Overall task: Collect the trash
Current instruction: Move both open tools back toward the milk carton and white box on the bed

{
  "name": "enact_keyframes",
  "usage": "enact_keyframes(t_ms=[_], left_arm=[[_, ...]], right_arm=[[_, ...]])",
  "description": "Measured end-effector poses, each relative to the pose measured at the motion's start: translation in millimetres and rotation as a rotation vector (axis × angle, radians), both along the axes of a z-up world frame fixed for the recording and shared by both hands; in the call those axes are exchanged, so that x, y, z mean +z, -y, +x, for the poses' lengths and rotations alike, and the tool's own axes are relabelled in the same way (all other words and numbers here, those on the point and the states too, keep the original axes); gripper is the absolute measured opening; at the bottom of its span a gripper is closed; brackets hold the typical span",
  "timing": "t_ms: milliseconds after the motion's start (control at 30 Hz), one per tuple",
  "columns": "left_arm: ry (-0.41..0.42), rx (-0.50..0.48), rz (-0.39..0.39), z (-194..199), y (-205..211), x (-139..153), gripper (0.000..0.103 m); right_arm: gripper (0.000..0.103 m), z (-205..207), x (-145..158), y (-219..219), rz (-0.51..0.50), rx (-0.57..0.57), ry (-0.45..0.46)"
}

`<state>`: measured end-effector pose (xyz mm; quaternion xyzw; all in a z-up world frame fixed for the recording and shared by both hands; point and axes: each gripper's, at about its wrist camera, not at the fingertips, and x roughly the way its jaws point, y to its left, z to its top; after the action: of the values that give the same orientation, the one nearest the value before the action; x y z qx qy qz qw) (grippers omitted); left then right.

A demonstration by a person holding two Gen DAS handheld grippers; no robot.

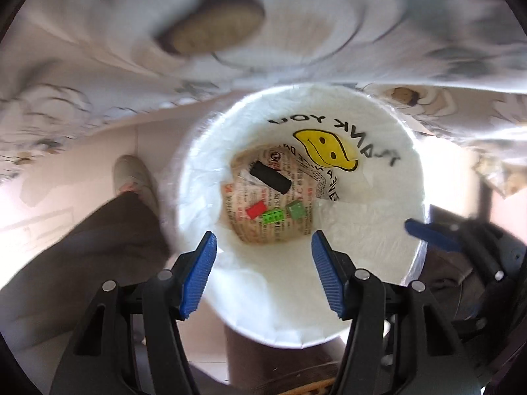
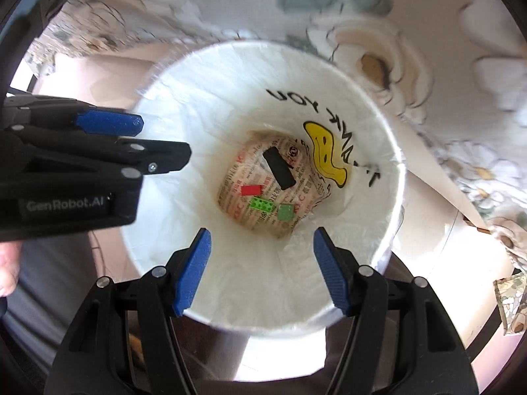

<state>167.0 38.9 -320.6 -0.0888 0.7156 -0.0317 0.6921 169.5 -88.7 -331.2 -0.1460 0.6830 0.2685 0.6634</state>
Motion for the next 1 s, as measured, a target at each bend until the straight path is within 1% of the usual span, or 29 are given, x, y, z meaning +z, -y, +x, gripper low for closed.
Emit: enact_keyframes(t_ms=[67,133,267,333,433,567,667,800,833,867,900,1000], left_arm=[[0.040,-0.009,0.003,-5.5,-3.0,16.5,0.062],[0.073,-0.020,0.004,-11.5,-7.1,32.6,0.065],[0.139,-0.043,0.002,-21.7,-14.6,67.1,0.066],[0.187,-0.061,0.012,-26.3,-15.9,87.0,0.067],[0.258,-0.098,0.044,-33.3,-14.4,119.3,0.071],[0.341,-0.118,0.032,-37.2,-21.1,161.8,0.076],[0.426,-0.125,0.049,-34.7,-25.0,195.2,0.081],[0.533,-0.158,0.107,-24.8,-27.6,242.3,0.083],[0.556,-0.164,0.113,-21.4,-27.7,254.1,0.084],[0.576,-0.172,0.115,-17.1,-28.1,264.8,0.089],[0.594,-0.184,0.118,-12.3,-27.5,274.9,0.090],[0.637,-0.224,0.131,2.2,-25.2,303.0,0.091]], right_arm=[[0.065,-1.7,17.8,3.9,0.022,-0.003,0.020],[0.065,-2.7,34.9,9.4,0.032,-0.003,0.046],[0.065,-2.1,71.4,20.6,0.058,-0.025,0.087],[0.065,-3.6,94.0,25.3,0.076,-0.033,0.131],[0.065,-8.0,130.9,32.9,0.098,-0.027,0.214],[0.065,-9.8,184.1,46.7,0.149,-0.045,0.300],[0.065,-7.7,223.9,60.3,0.183,-0.068,0.374],[0.065,-0.8,280.5,76.2,0.213,-0.091,0.473],[0.069,2.6,293.1,80.7,0.221,-0.095,0.497],[0.071,6.4,305.6,85.0,0.229,-0.101,0.523],[0.073,8.9,317.2,88.1,0.236,-0.105,0.551],[0.075,19.9,349.2,97.2,0.248,-0.110,0.632]])
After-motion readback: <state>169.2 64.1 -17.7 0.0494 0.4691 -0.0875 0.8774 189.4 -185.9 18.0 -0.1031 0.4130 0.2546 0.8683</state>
